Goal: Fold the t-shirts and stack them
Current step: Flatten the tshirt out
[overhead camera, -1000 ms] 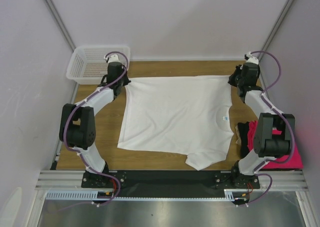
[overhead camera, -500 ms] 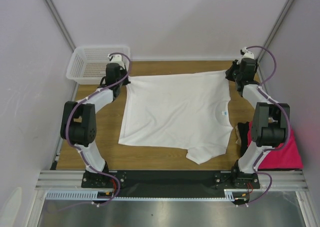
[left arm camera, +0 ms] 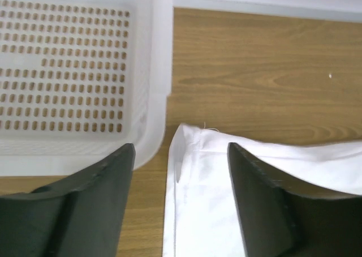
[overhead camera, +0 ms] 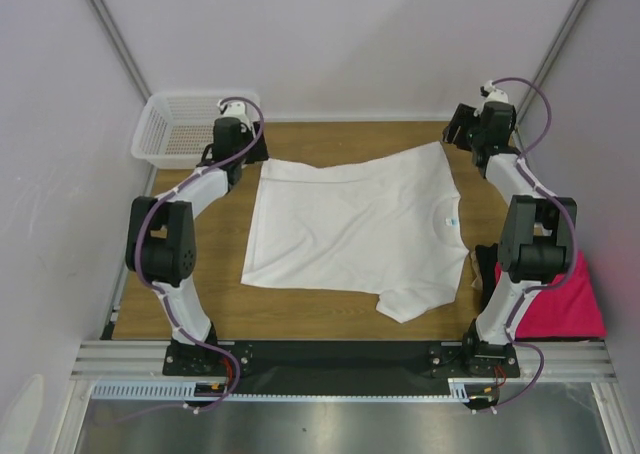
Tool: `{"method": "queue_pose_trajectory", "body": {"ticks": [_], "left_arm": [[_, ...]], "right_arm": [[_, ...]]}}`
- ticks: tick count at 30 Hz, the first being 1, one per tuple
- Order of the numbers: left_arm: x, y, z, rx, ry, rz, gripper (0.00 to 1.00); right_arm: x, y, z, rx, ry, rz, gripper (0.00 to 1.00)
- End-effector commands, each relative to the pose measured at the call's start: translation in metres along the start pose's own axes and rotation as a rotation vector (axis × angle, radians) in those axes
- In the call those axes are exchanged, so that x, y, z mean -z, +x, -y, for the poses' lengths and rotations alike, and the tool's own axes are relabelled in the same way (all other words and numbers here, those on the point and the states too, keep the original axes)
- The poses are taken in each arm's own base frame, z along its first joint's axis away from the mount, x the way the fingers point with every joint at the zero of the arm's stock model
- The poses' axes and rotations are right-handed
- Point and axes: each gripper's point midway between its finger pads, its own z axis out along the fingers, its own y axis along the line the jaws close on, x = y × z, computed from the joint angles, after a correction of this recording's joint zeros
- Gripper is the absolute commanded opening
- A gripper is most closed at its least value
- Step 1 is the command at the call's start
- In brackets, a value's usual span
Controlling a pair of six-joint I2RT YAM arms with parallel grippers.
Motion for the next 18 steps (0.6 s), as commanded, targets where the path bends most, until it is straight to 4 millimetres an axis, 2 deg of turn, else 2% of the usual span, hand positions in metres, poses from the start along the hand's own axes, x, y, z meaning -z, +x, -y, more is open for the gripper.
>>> {"method": "queue_pose_trajectory", "body": {"ticks": [1, 3, 5, 7, 9, 10, 11, 13, 14, 15, 16, 17, 18], "left_arm": [[0.034, -0.070, 0.004, 0.012, 0.005, 0.133, 0.85], [0.048, -0.079, 0.010, 0.029, 0.002, 0.141, 0.96], [0.073, -0.092, 0.014, 0.049, -0.001, 0.168, 0.98], [0.090, -0.084, 0.023, 0.089, 0.002, 0.139, 0.98], [0.114, -0.073, 0.032, 0.135, 0.023, 0.121, 0.98], [0.122, -0.058, 0.033, 0.142, 0.021, 0.083, 0.97], [0.138, -0.045, 0.033, 0.153, 0.022, 0.069, 0.97], [0.157, -0.014, 0.039, 0.185, 0.016, 0.001, 0.96], [0.162, 0.021, 0.035, 0.187, 0.004, -0.065, 0.95], [0.180, 0.026, 0.042, 0.222, 0.031, -0.055, 0.95], [0.187, 0.041, 0.042, 0.237, 0.032, -0.076, 0.93], [0.191, 0.079, 0.035, 0.240, 0.016, -0.142, 0.91], [0.202, 0.083, 0.035, 0.290, 0.024, -0.126, 0.89]], "right_arm": [[0.010, -0.044, -0.007, 0.008, 0.014, 0.037, 0.75], [0.020, -0.048, -0.011, -0.007, 0.018, 0.012, 0.90], [0.036, -0.061, -0.019, -0.029, 0.010, 0.031, 0.94], [0.049, -0.058, -0.028, -0.045, -0.005, 0.025, 0.97], [0.069, -0.046, -0.035, -0.076, -0.016, 0.015, 0.98], [0.076, -0.039, -0.037, -0.090, -0.018, 0.006, 0.98], [0.089, -0.021, -0.038, -0.122, -0.013, -0.019, 0.98], [0.103, 0.001, -0.033, -0.166, 0.013, -0.059, 0.98], [0.117, 0.024, -0.029, -0.192, 0.029, -0.095, 0.98], [0.124, 0.034, -0.024, -0.207, 0.054, -0.107, 0.98], [0.132, 0.046, -0.021, -0.219, 0.067, -0.125, 0.98], [0.139, 0.057, -0.019, -0.220, 0.070, -0.144, 0.97], [0.153, 0.077, -0.015, -0.227, 0.083, -0.171, 0.97]]}}
